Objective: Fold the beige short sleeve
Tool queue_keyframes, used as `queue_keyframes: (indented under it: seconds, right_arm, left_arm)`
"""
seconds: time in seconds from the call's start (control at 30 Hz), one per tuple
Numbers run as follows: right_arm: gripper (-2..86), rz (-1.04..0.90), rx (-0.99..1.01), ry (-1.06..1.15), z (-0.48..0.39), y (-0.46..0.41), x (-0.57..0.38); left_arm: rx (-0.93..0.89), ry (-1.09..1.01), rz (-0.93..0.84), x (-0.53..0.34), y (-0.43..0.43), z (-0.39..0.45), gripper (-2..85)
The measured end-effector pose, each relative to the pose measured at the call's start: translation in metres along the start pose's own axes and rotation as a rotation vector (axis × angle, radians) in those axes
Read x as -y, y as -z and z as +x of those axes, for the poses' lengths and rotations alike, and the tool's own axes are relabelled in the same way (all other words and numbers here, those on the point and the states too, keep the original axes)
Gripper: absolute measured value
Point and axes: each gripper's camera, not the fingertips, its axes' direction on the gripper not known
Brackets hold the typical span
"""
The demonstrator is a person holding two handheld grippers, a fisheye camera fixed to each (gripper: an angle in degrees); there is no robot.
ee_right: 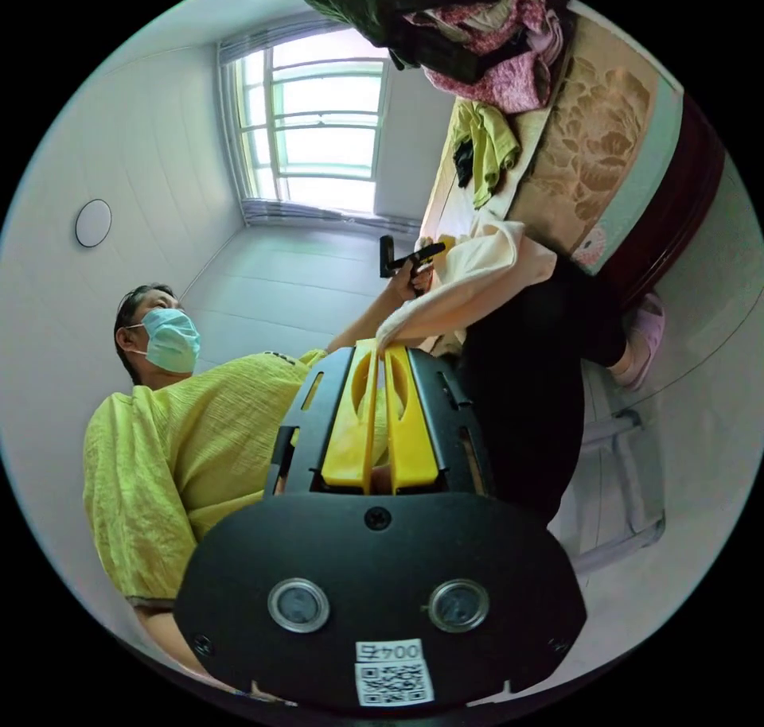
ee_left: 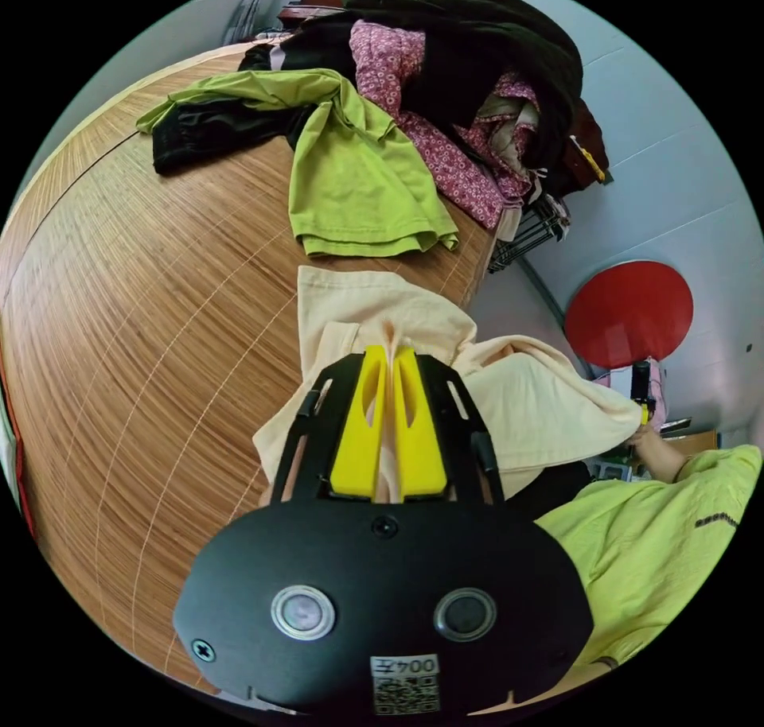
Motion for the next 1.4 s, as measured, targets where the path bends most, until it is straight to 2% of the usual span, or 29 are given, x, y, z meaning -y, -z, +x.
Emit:
queue_keyframes:
  seconds: [0.07,0.17,0.23,0.27,0.33,0.5,0.63,0.7,0.73,0.77,0.8,0.83,0.97,1.07,1.3,1.4]
  right_arm:
    - [-0.5,0.086,-0.035,0.074,-0.017,0.008,0.000]
    - [-0.7,0.214,-0.062,0.204,-0.051,0.023,0.014]
    - [-0.8,0.291,-0.063,0.300,-0.081,0.032,0.033]
    - [-0.8,0.329,-0.052,0.372,-0.104,0.035,0.048]
    - [-0.8,0.363,-0.050,0.473,-0.144,0.031,0.073]
    - [-0.9,0.407,0.046,0.699,-0.256,-0.016,0.124]
    - [-0.9,0.444,0.078,0.828,-0.346,-0.052,0.137]
    - [-0.9,0.425,0.056,0.867,-0.372,-0.068,0.137]
    - [-0.9,0.421,0.057,0.845,-0.383,-0.074,0.138]
    - [-0.9,0.411,0.068,0.840,-0.394,-0.078,0.135]
    - [-0.9,0.419,0.069,0.852,-0.400,-0.078,0.131]
    - [-0.9,0.443,0.062,0.891,-0.413,-0.077,0.119]
    - [-0.9,0.464,0.075,1.019,-0.449,-0.073,0.070]
    - [-0.9,0.458,0.077,1.032,-0.461,-0.073,0.044]
    - [-0.8,0.409,0.128,1.060,-0.485,-0.067,0.022]
    - [-0.9,0.375,0.077,1.061,-0.493,-0.081,0.032]
  left_arm:
    - [-0.059,0.035,0.095,-0.015,0.024,-0.005,2.4]
    - [-0.290,0.134,0.315,-0.058,0.084,-0.022,1.6]
    - [-0.532,0.223,0.566,-0.102,0.151,-0.038,1.2]
    - [-0.579,0.235,0.636,-0.114,0.171,-0.040,1.1]
    - [-0.689,0.222,0.886,-0.157,0.253,-0.033,0.8]
    - [-0.656,0.051,1.238,-0.232,0.414,0.031,0.6]
    - [-0.492,-0.063,1.479,-0.307,0.503,0.095,0.7]
    - [-0.494,-0.019,1.502,-0.327,0.512,0.102,0.7]
    - [-0.579,0.013,1.484,-0.338,0.516,0.101,0.6]
    - [-0.571,0.015,1.479,-0.345,0.520,0.104,0.6]
    - [-0.481,-0.004,1.491,-0.363,0.531,0.118,0.6]
    - [-0.456,-0.022,1.527,-0.383,0.538,0.129,0.7]
    - [-0.578,-0.108,1.677,-0.442,0.538,0.152,0.8]
    - [-0.597,-0.111,1.750,-0.486,0.531,0.173,0.8]
    - [-0.486,-0.229,1.821,-0.548,0.545,0.206,0.8]
    - [-0.398,-0.176,1.832,-0.549,0.552,0.194,0.9]
